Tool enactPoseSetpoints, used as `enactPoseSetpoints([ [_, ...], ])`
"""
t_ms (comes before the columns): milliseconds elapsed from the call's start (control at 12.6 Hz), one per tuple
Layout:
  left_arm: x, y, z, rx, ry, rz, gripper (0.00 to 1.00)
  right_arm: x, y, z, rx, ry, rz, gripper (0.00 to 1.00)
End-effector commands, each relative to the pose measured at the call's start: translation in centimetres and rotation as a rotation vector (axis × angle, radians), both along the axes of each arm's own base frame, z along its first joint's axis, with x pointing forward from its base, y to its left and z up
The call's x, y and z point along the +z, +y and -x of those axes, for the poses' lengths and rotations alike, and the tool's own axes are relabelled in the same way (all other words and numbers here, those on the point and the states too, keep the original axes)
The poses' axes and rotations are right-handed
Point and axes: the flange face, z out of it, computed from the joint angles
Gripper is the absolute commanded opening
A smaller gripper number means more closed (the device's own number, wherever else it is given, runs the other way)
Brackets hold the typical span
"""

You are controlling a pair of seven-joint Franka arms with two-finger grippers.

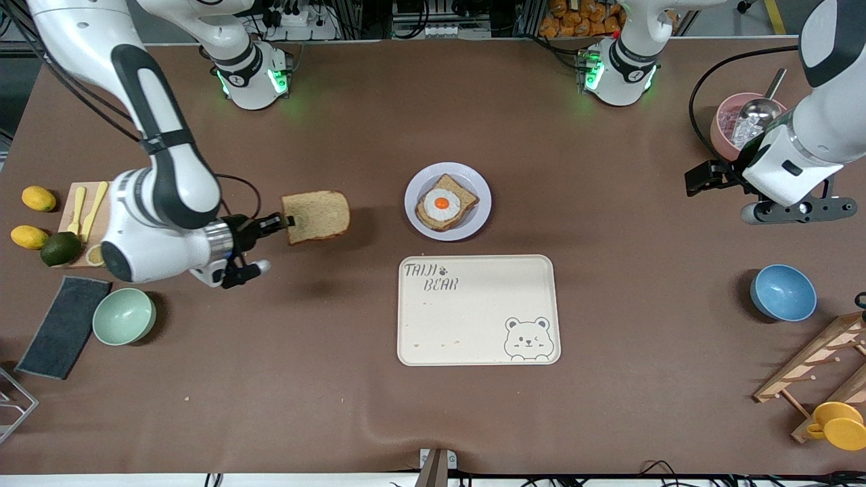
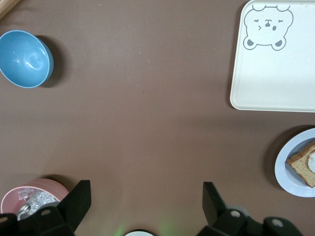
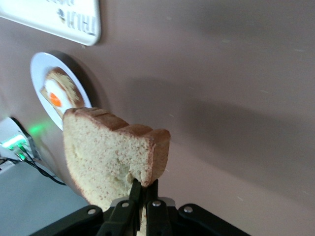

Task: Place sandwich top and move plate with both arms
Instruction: 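Lift the bread slice with the right gripper toward the white plate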

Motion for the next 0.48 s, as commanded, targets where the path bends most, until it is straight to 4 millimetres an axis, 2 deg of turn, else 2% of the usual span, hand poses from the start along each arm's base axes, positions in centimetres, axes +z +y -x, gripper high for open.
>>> enactPoseSetpoints([
  [0, 0.0, 0.3, 0.7, 0.022, 0.006, 0.005, 1.00, -1.7, 4.1, 2.0, -0.044, -0.033, -0.015, 0.00],
  [159, 0.1, 0.5, 0.9, 0.025, 0.006, 0.004, 1.00, -1.9, 8.7, 3.1, -0.064, -0.074, 0.029, 0.00],
  [318, -0.2, 0.5, 1.1, 0.025, 0.015, 0.003, 1.00, -1.4, 14.5, 5.0, -0.115, -0.071, 0.056, 0.00],
  [397, -0.3, 0.5, 1.2, 0.025, 0.021, 0.002, 1.00, -1.1, 16.6, 5.7, -0.140, -0.081, 0.062, 0.00],
])
